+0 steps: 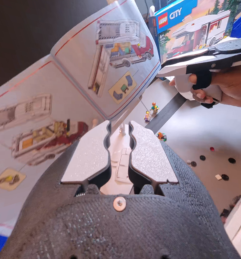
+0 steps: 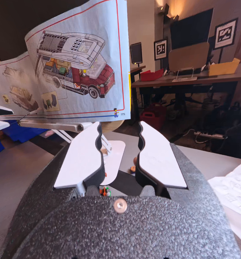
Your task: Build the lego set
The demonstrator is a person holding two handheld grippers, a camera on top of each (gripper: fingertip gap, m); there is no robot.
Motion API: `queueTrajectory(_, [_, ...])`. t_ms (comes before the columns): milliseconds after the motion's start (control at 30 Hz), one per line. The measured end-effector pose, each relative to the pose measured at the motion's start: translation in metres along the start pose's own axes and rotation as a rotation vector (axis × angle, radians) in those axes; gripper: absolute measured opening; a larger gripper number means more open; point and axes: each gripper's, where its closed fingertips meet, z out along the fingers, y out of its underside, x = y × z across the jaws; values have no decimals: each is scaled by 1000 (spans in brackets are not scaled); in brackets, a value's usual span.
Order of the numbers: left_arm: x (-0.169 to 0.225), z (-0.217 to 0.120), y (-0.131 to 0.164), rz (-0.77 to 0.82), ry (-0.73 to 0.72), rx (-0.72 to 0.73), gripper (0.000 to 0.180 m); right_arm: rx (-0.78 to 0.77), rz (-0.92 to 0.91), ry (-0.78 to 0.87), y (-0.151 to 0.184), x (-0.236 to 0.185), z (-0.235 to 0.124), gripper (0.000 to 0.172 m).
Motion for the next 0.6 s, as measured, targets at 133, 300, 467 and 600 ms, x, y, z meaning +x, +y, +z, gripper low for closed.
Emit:
queueTrajectory(133, [4,27,-15,91,-25,-36,21,83,-175,57,-27,-13,-10,54])
queueTrajectory(300, [2,45,-18,80,-38,-73,20,47,-235,88,-28,-12,-9,53])
queueTrajectory(467, [-3,56,-13,75,-59,-127,13,-1,-184,105,-9,4,-9,54])
queueTrajectory(600, [-10,62,-10,58,-92,-159,6,3,-166,143,-5,16,-12,55])
